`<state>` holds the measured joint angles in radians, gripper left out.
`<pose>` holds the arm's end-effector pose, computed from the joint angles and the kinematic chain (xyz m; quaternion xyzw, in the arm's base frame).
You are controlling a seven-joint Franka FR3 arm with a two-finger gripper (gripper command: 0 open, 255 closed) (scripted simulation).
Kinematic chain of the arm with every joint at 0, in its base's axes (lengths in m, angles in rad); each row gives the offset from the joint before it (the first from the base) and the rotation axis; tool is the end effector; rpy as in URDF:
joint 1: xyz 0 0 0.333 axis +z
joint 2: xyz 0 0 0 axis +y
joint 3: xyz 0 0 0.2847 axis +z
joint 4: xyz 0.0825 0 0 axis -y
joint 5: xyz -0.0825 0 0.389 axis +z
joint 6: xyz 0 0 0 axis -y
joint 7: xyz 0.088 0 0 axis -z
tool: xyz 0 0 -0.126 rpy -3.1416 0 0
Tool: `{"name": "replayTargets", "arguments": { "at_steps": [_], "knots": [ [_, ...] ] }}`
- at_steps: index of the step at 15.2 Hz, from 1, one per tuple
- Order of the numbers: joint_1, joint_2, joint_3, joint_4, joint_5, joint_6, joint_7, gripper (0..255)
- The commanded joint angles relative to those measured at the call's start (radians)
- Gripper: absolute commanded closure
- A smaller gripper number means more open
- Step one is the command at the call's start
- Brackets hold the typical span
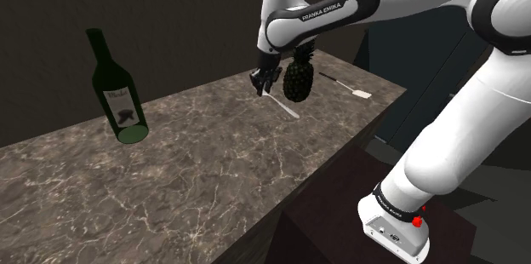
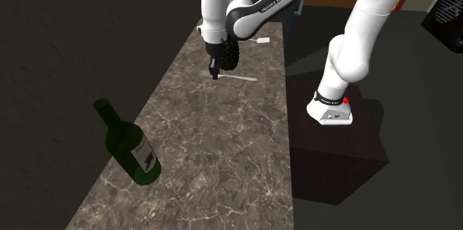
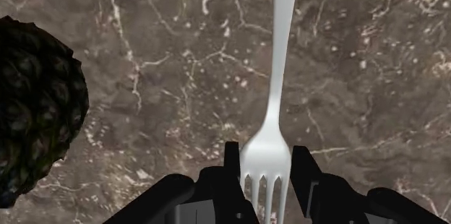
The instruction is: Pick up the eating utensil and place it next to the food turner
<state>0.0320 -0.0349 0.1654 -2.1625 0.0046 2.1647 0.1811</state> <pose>0.5284 0.1061 0.3620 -0.9998 -0.0069 -0.0182 0.0025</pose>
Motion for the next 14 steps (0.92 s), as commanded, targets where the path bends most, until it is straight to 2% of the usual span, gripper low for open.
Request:
{"name": "replayTargets", "arguments": {
  "at_steps": [1,8,14],
  "knots": [
    [-0.021,-0.021,-0.024,-0.027,0.005,0.006,-0.05,255],
    [-0.101,-0.084,-0.119,-0.099,0.01,0.014,-0.227,255],
    [-0.171,-0.101,-0.205,-0.116,0.004,0.013,-0.38,255]
  ]
}}
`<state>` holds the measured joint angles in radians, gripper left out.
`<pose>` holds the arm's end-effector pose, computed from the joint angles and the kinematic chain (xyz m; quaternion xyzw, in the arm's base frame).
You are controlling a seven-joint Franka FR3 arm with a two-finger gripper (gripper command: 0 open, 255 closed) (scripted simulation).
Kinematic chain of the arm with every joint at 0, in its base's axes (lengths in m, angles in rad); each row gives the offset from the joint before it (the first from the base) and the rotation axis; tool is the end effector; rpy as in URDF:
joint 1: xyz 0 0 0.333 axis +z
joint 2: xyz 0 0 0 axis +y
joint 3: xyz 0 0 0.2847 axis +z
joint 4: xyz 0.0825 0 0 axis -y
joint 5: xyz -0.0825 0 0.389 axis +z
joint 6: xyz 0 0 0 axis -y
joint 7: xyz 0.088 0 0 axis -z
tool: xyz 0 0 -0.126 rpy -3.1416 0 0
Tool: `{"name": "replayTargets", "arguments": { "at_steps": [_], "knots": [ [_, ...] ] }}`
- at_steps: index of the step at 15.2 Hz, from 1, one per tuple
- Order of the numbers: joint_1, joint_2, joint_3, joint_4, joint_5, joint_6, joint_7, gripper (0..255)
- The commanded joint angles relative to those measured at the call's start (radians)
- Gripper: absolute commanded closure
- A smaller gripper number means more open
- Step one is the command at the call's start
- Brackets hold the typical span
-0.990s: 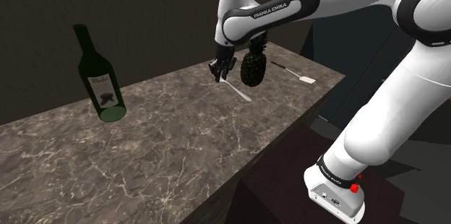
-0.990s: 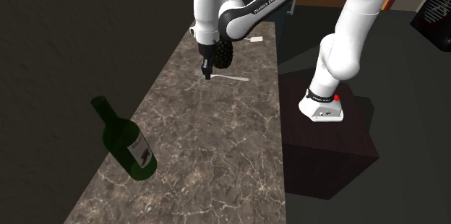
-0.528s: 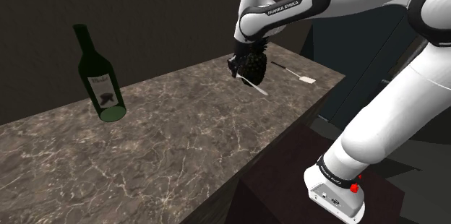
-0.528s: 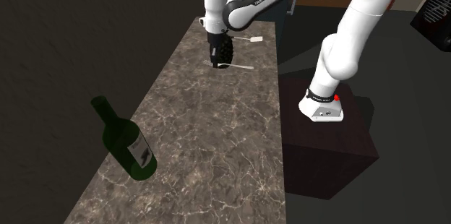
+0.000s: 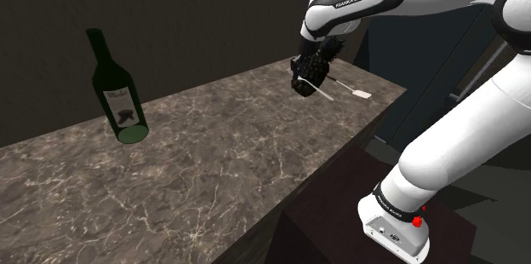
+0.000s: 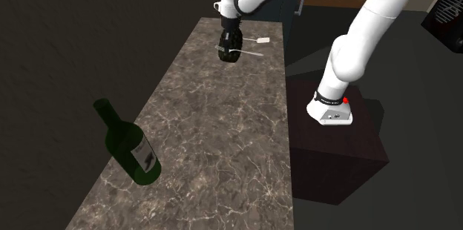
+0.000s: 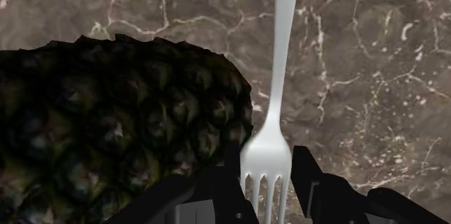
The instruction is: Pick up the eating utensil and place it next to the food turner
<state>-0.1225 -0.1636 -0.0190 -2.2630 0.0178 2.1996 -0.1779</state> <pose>0.5077 -0.0715 0.3858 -0.9986 -0.0134 -0.0508 0.0009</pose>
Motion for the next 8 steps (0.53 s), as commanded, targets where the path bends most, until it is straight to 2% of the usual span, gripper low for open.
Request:
{"name": "replayTargets", "arguments": {
  "at_steps": [1,8],
  "knots": [
    [-0.029,0.029,-0.035,-0.015,-0.011,-0.022,-0.046,255],
    [-0.104,0.062,-0.14,0.026,-0.014,-0.031,-0.225,255]
  ]
}}
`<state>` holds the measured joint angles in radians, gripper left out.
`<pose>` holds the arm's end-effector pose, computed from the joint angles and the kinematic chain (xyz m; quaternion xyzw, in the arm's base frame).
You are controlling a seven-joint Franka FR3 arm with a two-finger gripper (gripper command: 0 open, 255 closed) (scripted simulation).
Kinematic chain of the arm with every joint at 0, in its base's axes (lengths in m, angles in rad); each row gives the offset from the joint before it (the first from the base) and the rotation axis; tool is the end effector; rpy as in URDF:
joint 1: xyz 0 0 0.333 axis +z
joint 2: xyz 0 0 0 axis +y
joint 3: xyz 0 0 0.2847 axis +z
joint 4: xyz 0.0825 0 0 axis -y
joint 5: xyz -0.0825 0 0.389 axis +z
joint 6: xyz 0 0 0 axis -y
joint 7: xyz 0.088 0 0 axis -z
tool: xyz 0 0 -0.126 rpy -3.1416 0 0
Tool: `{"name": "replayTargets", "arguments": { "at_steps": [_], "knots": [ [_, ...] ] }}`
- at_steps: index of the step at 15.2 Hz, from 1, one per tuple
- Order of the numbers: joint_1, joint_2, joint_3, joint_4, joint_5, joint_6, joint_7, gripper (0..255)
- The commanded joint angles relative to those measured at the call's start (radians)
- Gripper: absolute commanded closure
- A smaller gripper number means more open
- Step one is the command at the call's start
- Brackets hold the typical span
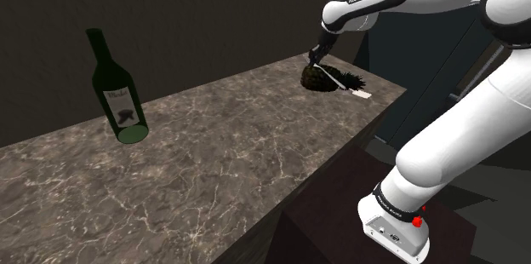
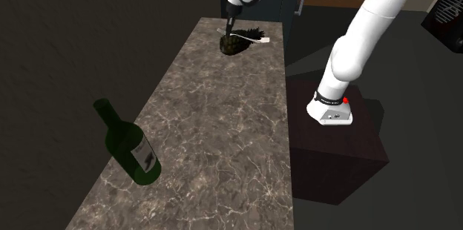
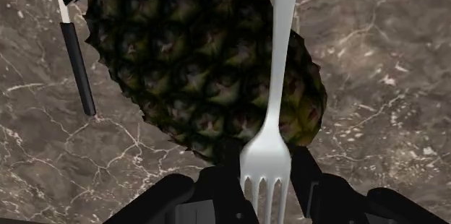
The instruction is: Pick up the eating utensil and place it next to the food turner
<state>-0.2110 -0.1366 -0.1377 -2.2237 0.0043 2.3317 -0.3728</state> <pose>0.5054 -0.1843 0.4044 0.9925 0.0102 0.1174 0.0325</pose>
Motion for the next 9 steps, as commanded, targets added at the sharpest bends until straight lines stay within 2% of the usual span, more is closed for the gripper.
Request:
{"name": "replayTargets", "arguments": {
  "at_steps": [1,4,5,6,9],
  "knots": [
    [-0.025,0.044,-0.037,-0.003,0.001,-0.165,-0.055,255],
    [-0.057,0.076,-0.079,0.035,0.007,-0.172,-0.133,255],
    [-0.038,0.066,-0.054,0.032,0.003,0.172,-0.091,255],
    [-0.038,0.066,-0.054,0.032,0.003,0.172,-0.091,0],
    [-0.042,0.062,-0.037,0.172,-0.097,-0.162,-0.009,0]
  ]
}}
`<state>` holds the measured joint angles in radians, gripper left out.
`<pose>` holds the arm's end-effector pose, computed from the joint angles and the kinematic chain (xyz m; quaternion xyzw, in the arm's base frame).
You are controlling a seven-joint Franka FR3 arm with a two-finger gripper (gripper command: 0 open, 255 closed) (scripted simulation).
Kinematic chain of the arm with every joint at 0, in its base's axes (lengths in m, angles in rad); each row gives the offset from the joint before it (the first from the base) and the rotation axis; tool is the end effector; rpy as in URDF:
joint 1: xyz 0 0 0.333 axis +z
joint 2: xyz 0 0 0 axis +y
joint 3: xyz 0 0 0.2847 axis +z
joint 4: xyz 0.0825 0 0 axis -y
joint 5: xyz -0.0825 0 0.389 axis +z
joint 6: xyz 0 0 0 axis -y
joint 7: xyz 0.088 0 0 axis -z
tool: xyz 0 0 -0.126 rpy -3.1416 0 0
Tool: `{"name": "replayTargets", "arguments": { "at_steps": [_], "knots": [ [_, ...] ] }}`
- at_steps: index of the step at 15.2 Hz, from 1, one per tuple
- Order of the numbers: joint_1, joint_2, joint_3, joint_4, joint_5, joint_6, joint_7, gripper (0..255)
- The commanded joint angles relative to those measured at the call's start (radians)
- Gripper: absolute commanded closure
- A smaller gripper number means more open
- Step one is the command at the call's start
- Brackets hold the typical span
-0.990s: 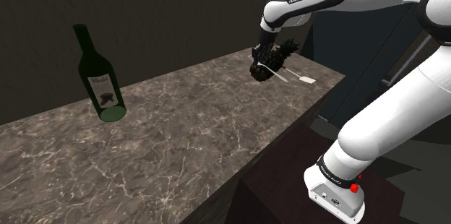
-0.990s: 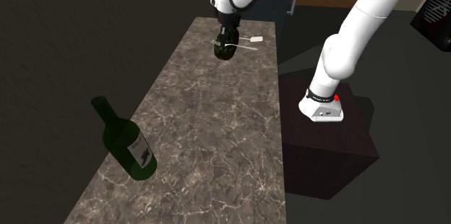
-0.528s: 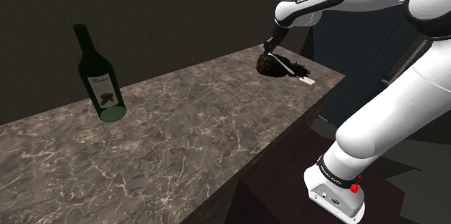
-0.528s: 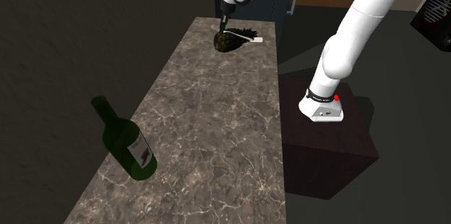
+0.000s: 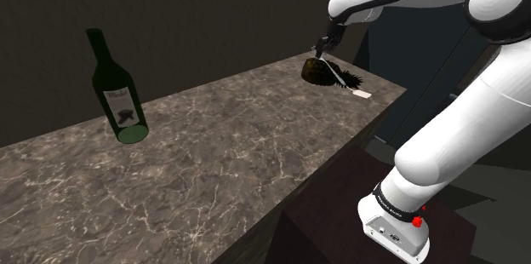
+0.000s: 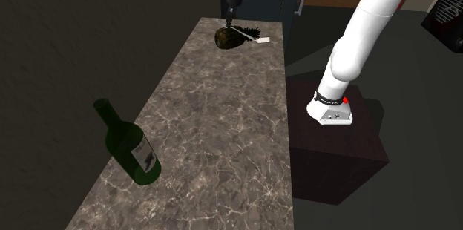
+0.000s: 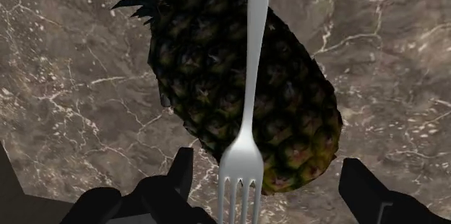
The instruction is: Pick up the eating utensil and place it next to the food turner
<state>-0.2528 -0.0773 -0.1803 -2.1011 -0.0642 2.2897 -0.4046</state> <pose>0.5108 -0.2399 0.4280 0.9910 0.0030 0.1125 0.0718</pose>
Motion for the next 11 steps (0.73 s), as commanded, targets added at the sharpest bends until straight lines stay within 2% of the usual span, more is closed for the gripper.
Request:
{"name": "replayTargets", "arguments": {
  "at_steps": [1,8,11],
  "knots": [
    [0.0,0.011,0.009,0.094,-0.044,-0.206,0.035,0],
    [-0.003,0.05,0.003,0.044,-0.041,-0.117,0.032,0],
    [-0.004,0.054,0.003,0.041,-0.04,-0.11,0.031,0]
  ]
}}
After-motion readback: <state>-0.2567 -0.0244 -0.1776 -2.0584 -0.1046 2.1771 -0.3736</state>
